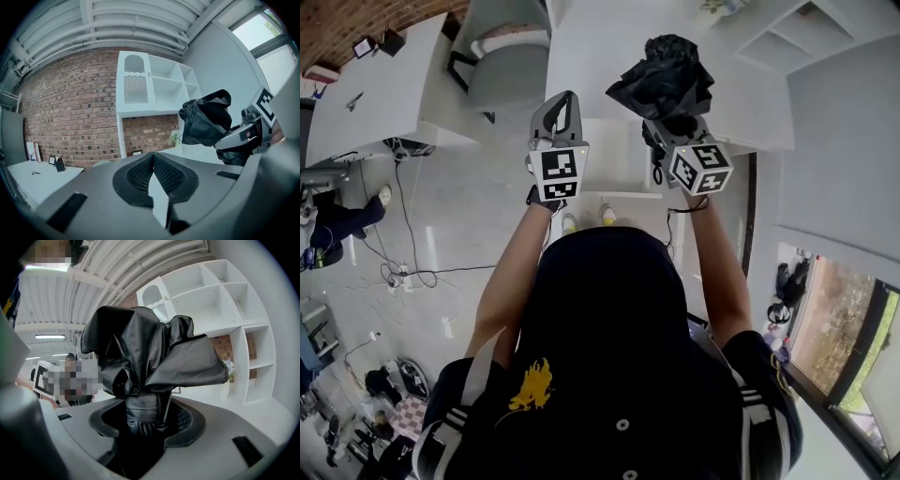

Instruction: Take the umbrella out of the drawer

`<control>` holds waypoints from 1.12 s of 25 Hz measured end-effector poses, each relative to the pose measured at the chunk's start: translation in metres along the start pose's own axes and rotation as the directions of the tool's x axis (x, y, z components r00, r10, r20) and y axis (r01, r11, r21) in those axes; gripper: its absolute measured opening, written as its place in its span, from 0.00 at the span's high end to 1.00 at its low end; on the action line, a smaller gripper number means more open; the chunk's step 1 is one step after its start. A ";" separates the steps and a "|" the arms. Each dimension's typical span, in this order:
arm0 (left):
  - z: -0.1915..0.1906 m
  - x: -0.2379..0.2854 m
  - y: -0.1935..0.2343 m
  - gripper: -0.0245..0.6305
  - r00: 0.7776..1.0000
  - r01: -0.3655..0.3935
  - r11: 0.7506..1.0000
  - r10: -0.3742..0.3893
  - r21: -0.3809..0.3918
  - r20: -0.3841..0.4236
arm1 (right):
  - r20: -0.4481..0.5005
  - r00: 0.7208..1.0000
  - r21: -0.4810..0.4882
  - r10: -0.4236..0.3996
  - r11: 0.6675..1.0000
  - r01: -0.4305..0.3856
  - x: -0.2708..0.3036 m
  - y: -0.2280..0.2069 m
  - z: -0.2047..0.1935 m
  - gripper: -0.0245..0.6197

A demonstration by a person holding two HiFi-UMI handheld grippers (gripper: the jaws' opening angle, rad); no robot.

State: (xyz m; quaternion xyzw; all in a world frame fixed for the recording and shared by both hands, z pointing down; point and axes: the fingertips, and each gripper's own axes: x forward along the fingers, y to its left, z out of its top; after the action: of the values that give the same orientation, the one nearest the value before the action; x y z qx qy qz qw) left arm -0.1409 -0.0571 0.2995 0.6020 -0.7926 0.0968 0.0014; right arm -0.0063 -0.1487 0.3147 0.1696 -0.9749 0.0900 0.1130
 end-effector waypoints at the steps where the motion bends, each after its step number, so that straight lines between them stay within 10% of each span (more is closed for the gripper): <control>1: -0.002 -0.002 0.001 0.94 1.000 -0.005 1.000 0.005 0.003 0.007 | 0.009 1.000 0.002 0.001 1.000 -0.001 0.000 0.001 -0.003 0.58; 28: 0.069 0.014 0.030 0.94 0.992 -0.041 0.999 0.040 0.006 0.119 | 0.169 0.986 -0.016 -0.010 1.000 0.013 0.002 0.000 0.083 0.58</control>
State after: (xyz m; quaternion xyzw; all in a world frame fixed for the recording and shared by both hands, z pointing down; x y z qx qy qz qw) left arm -0.1654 -0.0732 0.2289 0.5906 -0.8028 0.0644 -0.0503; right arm -0.0236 -0.1674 0.2362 0.1812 -0.9807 0.0663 0.0319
